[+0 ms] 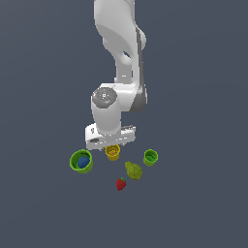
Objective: Pick up a designated object from a clutter of objects.
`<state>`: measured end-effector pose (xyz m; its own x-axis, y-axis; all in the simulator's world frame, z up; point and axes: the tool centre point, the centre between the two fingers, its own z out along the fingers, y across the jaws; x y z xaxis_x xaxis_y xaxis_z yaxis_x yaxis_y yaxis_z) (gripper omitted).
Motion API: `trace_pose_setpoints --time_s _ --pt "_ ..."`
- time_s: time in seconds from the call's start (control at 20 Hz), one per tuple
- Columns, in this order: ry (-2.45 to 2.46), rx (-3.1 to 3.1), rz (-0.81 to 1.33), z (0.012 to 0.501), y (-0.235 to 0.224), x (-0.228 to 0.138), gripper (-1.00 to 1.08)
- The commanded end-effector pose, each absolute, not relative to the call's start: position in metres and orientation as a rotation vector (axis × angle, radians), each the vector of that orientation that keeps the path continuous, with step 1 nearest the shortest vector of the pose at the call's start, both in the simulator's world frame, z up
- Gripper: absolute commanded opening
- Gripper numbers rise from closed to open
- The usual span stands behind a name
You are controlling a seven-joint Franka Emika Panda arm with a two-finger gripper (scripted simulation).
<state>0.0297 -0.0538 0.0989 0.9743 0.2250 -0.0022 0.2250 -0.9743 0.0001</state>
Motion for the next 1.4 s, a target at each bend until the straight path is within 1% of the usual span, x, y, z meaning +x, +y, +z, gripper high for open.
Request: trace_pose_setpoints --time_s 0.0,0.25,0.65,0.95,1.0,1.35 --pt "0.361 3.121 0.000 0.097 -0.054 0.030 1.00" --pt "0.358 3.121 -0.003 0.092 -0.054 0.030 1.00" --pt "0.360 3.121 -0.001 0.056 -0.054 0.029 1.00" --pt "0.361 3.121 0.000 0.046 -0.054 0.030 1.00" --pt "0.361 3.121 0.000 0.046 -0.054 0.030 -1.00" --pt "0.361 3.121 0.000 0.046 -0.054 0.030 -1.00"
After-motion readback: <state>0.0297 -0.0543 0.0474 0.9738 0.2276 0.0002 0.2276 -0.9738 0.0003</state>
